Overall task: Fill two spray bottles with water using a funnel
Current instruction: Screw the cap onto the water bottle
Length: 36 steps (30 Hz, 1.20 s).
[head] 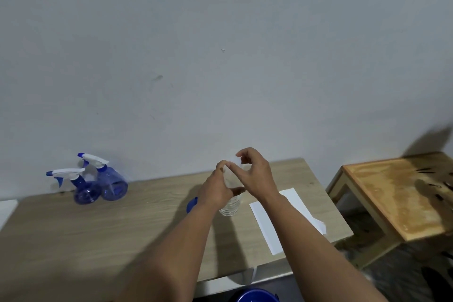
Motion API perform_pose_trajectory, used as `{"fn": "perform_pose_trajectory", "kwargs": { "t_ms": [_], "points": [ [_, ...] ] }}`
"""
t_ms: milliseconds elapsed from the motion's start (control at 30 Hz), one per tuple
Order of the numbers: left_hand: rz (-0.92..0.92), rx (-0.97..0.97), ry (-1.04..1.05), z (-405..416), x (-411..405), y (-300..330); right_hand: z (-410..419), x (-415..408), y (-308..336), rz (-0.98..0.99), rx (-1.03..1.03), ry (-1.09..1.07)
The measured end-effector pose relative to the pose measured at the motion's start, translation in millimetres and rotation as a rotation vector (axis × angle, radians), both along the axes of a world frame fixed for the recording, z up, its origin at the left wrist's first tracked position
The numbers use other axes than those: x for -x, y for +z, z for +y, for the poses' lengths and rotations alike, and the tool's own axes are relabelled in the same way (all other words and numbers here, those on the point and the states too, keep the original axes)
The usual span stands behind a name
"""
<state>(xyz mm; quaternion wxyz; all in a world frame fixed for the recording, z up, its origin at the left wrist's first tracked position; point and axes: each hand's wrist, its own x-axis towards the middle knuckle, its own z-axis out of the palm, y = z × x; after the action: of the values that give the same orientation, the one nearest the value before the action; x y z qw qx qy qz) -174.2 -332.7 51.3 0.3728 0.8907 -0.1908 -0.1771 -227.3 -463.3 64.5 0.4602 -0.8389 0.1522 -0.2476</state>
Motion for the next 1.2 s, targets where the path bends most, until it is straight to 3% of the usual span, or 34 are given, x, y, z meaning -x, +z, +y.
{"fn": "perform_pose_trajectory", "kwargs": {
  "t_ms": [100, 333, 533, 833, 1000, 1200],
  "points": [
    [-0.004, 0.026, -0.004, 0.2, -0.5, -0.6, 2.6, 4.8, -12.4, -0.027, 0.012, 0.065],
    [-0.064, -0.011, 0.015, 0.0, 3.4, -7.2, 16.0, 0.7, -14.3, -0.038, -0.102, -0.096],
    [-0.107, -0.035, 0.025, 1.3, 0.4, -5.9, 14.9, 0.1, -21.8, -0.108, -0.146, 0.017],
    [-0.054, -0.014, -0.022, 1.6, -12.7, -12.6, 16.1, -9.3, -18.8, -0.098, -0.198, -0.068],
    [-0.178, -0.248, -0.063, 25.0, -26.2, -37.2, 16.4, -12.5, -36.6, -0.059, -0.183, -0.061],
    [-0.031, -0.342, 0.059, 67.2, -48.7, -90.2, 19.5, -13.6, -49.6, 0.057, -0.266, -0.014]
  ]
}}
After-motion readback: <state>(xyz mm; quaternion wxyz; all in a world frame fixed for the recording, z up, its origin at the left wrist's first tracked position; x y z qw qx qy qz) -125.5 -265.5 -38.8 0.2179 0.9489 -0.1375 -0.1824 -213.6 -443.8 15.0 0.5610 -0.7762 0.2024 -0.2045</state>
